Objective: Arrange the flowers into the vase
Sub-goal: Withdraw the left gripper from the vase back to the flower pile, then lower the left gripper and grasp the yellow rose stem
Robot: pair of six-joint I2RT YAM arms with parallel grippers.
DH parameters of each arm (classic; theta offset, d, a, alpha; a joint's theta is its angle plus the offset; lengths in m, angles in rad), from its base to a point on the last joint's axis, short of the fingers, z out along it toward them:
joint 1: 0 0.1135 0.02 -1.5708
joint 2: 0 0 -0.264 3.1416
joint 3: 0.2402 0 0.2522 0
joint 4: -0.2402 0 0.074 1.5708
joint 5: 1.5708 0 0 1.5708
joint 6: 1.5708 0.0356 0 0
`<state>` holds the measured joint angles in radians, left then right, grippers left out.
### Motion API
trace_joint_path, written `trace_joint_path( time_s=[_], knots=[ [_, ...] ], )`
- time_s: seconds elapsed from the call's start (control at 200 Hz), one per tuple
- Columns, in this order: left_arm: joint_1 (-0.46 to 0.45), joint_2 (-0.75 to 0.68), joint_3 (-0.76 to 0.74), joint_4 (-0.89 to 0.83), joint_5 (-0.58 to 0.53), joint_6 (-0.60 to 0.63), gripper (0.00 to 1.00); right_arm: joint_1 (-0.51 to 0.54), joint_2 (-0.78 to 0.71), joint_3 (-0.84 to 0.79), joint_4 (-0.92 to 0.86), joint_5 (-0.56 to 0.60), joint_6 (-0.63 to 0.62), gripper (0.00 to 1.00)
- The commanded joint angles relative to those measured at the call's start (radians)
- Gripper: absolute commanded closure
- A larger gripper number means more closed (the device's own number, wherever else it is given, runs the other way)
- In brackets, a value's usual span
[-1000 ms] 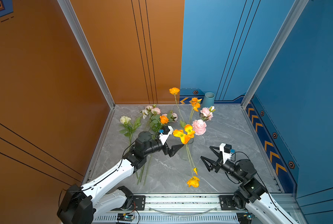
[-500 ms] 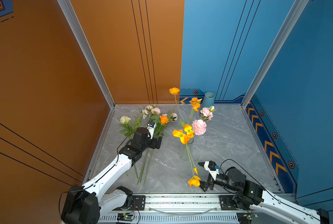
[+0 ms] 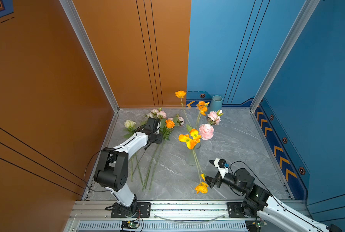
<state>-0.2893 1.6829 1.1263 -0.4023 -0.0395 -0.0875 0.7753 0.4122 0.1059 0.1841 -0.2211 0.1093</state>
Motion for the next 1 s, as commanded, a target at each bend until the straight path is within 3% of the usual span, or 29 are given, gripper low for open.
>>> trace_joint_path(
  time_s=[0.0,0.105,0.586,0.661,0.741,0.996],
  knots=[
    [-0.022,0.013,-0.011,-0.082,-0.049,0.009,0.68,-0.038,-0.009,-0.017,0.047,-0.127,0.059,0.0],
    [-0.015,0.035,-0.015,-0.1,-0.086,0.003,0.67,-0.046,0.001,-0.016,0.054,-0.139,0.064,0.0],
    [-0.017,0.141,0.022,-0.119,-0.015,-0.01,0.76,-0.06,-0.005,-0.016,0.048,-0.147,0.068,0.0],
    [-0.019,0.15,0.026,-0.12,-0.001,-0.017,0.89,-0.062,-0.003,-0.016,0.048,-0.149,0.068,0.0],
    [-0.019,0.132,0.024,-0.119,0.015,-0.02,1.0,-0.063,-0.004,-0.016,0.046,-0.149,0.069,0.0],
    [-0.021,-0.017,-0.025,-0.149,0.011,-0.009,1.0,-0.066,-0.003,-0.014,0.046,-0.15,0.068,0.0]
  ],
)
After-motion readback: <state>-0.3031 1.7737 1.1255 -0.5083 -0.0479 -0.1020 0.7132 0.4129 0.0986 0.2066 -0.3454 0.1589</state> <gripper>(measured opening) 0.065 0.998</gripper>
